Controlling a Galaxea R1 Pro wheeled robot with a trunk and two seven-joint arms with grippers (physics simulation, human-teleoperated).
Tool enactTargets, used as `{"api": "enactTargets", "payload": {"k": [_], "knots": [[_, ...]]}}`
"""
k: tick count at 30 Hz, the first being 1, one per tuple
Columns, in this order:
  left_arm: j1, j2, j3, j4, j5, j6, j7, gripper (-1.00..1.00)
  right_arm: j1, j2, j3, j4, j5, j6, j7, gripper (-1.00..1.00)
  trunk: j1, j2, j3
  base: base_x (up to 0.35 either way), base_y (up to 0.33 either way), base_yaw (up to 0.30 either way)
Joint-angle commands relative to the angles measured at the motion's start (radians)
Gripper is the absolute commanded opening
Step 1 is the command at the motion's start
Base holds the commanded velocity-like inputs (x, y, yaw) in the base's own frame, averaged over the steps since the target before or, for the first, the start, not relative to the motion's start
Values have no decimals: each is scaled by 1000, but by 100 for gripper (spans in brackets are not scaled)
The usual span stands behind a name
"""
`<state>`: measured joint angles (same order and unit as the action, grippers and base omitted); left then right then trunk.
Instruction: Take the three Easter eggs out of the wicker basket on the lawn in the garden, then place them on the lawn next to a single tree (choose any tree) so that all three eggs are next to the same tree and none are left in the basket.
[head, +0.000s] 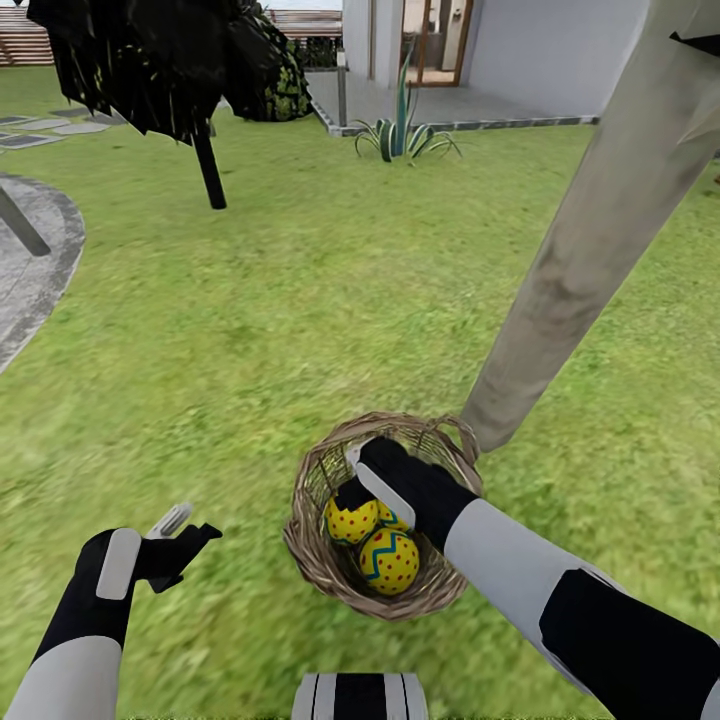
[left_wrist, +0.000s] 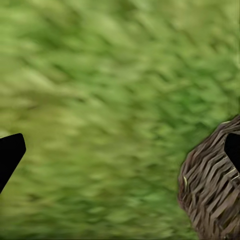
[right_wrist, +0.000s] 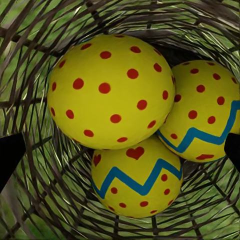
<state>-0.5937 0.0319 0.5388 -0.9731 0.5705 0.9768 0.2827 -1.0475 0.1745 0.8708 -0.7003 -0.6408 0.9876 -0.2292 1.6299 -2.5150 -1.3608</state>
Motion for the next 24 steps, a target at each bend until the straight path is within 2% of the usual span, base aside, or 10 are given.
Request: {"api": "enactTargets", "payload": {"k": [1, 5, 11, 24], "knots": [[-1, 0, 1, -1, 11, 3, 9, 100, -1, 0, 3, 0, -10, 2, -10, 100, 0, -1, -5, 0, 0, 0], [-1, 0, 1, -1, 11, 3, 9, 100, -2, 0, 4, -1, -8, 0, -11, 100, 2, -2, -20, 0, 0, 0], [0, 0, 1, -1, 11, 3, 9, 100, -3, 0, 3, -2, 0, -9, -16, 100, 2, -2, -20, 0, 0, 0], [-1, 0, 1, -1, 11, 3, 9, 100, -3, 0, 4, -35, 1, -9, -13, 100, 7, -4, -59, 0, 0, 0]]}}
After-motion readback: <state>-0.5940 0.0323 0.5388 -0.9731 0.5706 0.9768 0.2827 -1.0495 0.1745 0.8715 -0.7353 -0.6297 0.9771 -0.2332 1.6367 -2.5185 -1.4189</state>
